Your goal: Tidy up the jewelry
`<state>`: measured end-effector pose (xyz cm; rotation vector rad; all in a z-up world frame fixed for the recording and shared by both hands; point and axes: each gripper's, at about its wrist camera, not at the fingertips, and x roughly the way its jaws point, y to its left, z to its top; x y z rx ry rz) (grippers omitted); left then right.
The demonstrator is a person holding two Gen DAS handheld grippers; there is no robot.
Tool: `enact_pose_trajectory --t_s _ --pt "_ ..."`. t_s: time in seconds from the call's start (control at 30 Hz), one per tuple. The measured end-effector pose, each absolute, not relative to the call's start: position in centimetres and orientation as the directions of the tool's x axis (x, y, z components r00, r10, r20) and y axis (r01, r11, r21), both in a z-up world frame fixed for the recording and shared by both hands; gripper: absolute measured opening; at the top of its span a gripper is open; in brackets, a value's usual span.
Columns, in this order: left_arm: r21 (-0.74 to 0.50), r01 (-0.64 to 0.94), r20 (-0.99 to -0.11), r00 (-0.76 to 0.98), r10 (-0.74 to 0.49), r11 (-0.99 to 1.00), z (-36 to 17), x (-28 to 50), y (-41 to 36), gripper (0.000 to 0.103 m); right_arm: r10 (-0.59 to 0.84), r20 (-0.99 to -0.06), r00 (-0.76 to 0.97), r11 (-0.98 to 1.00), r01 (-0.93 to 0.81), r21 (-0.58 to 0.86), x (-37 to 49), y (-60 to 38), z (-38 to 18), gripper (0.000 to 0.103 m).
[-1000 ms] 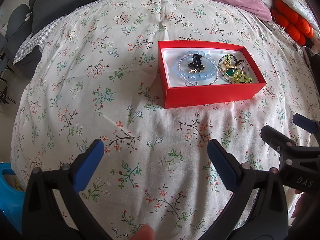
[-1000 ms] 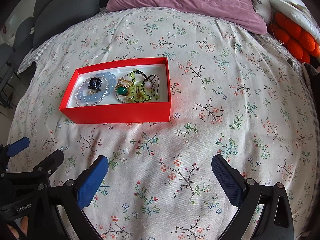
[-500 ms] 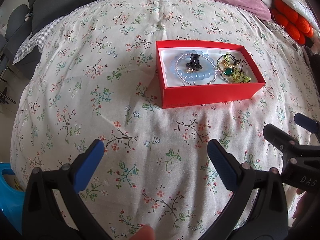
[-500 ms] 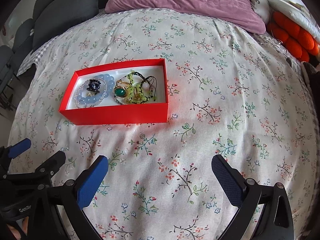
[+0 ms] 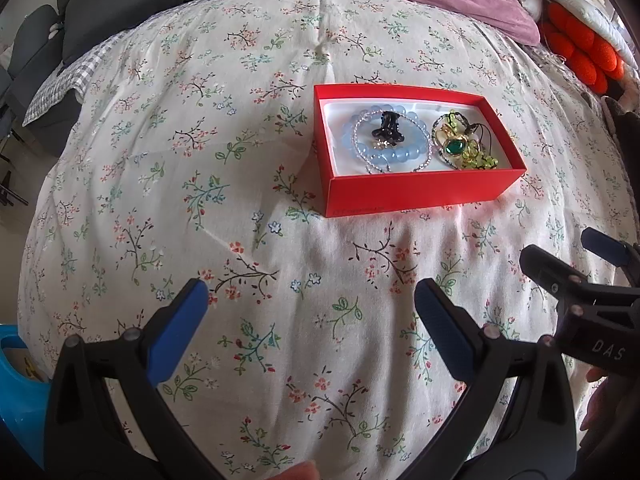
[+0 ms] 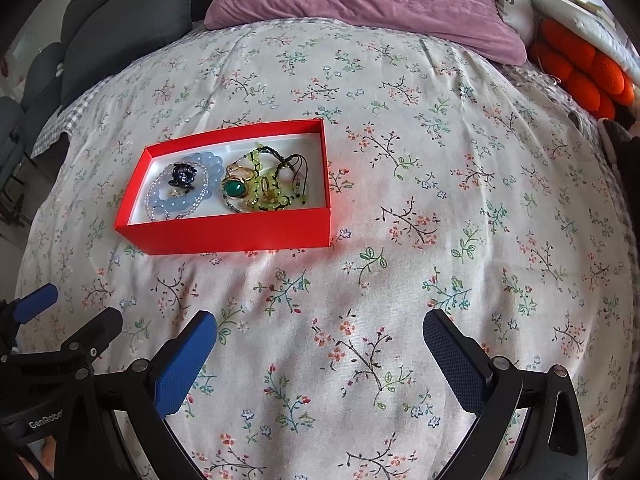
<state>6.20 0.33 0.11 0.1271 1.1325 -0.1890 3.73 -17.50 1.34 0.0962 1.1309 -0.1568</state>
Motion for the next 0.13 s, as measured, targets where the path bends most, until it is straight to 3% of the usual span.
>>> enact_pose_trajectory --t_s 0.13 --pt "0.011 0.218 -0.906 0.414 -0.083 0.976 0.13 6.08 0.31 0.102 -0.077 -0.906 0.417 0.986 0.167 -0.007 3.83 -17.31 1.30 0.103"
